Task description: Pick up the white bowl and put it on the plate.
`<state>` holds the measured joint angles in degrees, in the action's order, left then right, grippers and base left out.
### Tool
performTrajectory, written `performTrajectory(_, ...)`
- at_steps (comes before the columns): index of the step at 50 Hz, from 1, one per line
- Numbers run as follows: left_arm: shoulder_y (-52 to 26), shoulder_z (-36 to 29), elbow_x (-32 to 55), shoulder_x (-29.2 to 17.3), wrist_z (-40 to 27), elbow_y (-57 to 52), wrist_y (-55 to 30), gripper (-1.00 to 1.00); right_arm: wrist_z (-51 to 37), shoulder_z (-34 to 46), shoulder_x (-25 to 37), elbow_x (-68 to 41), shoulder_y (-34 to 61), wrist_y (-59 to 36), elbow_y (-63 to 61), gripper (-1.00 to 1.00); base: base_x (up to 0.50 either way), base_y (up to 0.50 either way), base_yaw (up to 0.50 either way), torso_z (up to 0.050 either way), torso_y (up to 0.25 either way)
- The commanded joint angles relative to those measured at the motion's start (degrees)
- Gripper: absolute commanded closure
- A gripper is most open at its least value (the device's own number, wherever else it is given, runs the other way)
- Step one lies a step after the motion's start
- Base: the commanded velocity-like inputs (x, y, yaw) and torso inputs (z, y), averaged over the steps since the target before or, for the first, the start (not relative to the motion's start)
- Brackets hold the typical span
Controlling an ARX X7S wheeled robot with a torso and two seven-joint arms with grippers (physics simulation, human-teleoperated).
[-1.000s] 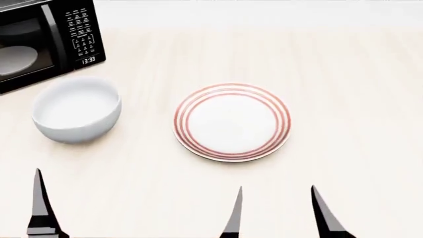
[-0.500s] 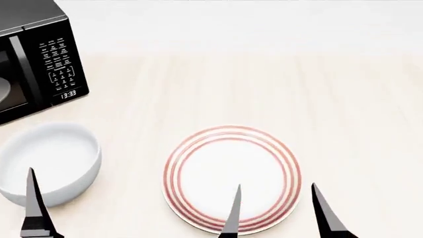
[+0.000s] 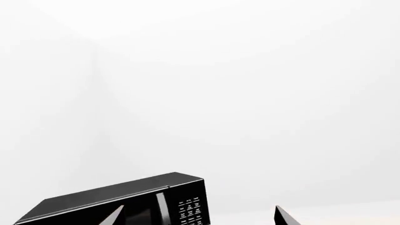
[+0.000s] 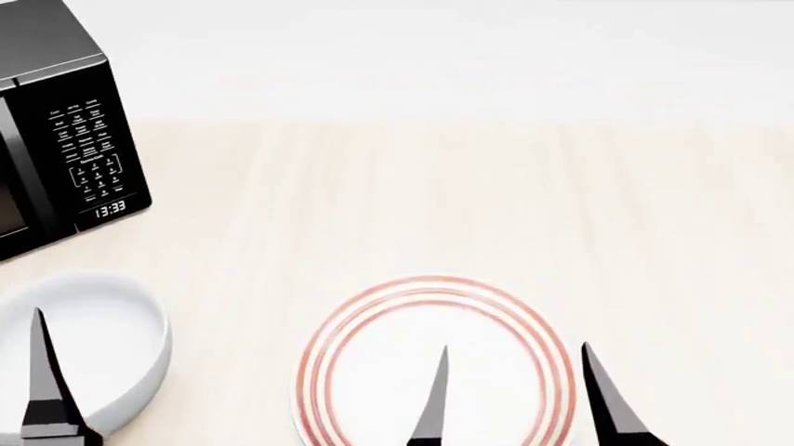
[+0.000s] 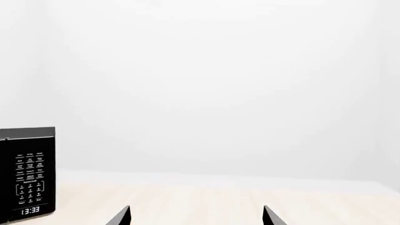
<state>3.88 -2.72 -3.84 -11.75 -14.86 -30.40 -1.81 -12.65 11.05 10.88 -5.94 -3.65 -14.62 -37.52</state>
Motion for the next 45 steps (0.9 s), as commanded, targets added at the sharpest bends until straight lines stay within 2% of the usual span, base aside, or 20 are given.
performTrajectory(1,-1.0,3.8,-1.5,0.1,1.1,-10.0,-12.8,-1.00,0.5,-0.7,-0.7,1.8,-0.1,0.5,0.8,-1.00,0.00,0.00,0.00,0.000,0.000)
performTrajectory(4,-2.4,4.7,-1.1,-0.7,2.2,-15.5,-18.6,-1.00,0.4,-0.5,-0.6,1.8,-0.1,0.9,1.3,-1.00,0.00,0.00,0.00,0.000,0.000)
performTrajectory(10,-5.3,5.6,0.2,-1.7,3.8,-19.2,-24.4,-1.00,0.3,-0.2,-0.3,1.6,-0.3,1.0,1.5,-1.00,0.00,0.00,0.00,0.000,0.000)
performTrajectory(20,-13.6,10.4,6.5,-4.3,8.2,-19.0,-35.8,-1.00,0.1,0.3,0.2,1.4,-0.2,1.5,1.9,-1.00,0.00,0.00,0.00,0.000,0.000)
performTrajectory(26,-20.0,14.2,12.3,-5.4,11.7,-12.9,-43.4,-1.00,-0.1,0.3,0.4,1.1,-0.1,1.7,2.4,-1.00,0.00,0.00,0.00,0.000,0.000)
performTrajectory(36,-30.2,11.6,14.5,-10.7,16.2,-1.3,-51.7,-1.00,-0.6,0.7,0.6,1.0,-0.1,1.8,2.6,-1.00,0.00,0.00,0.00,0.000,0.000)
performTrajectory(38,-31.1,10.7,13.3,-11.3,15.8,1.1,-50.2,-1.00,-0.7,0.8,0.7,1.0,-0.1,1.9,2.6,-1.00,0.00,0.00,0.00,0.000,0.000)
performTrajectory(41,-33.9,12.4,15.3,-11.1,17.2,5.6,-52.6,-1.00,-0.9,1.0,0.8,1.1,-0.2,1.5,2.1,-1.00,0.00,0.00,0.00,0.000,0.000)
performTrajectory(45,-35.7,11.5,14.2,-12.3,17.7,11.3,-49.3,-1.00,-1.0,1.1,0.9,0.9,-0.1,1.5,2.4,-1.00,0.00,0.00,0.00,0.000,0.000)
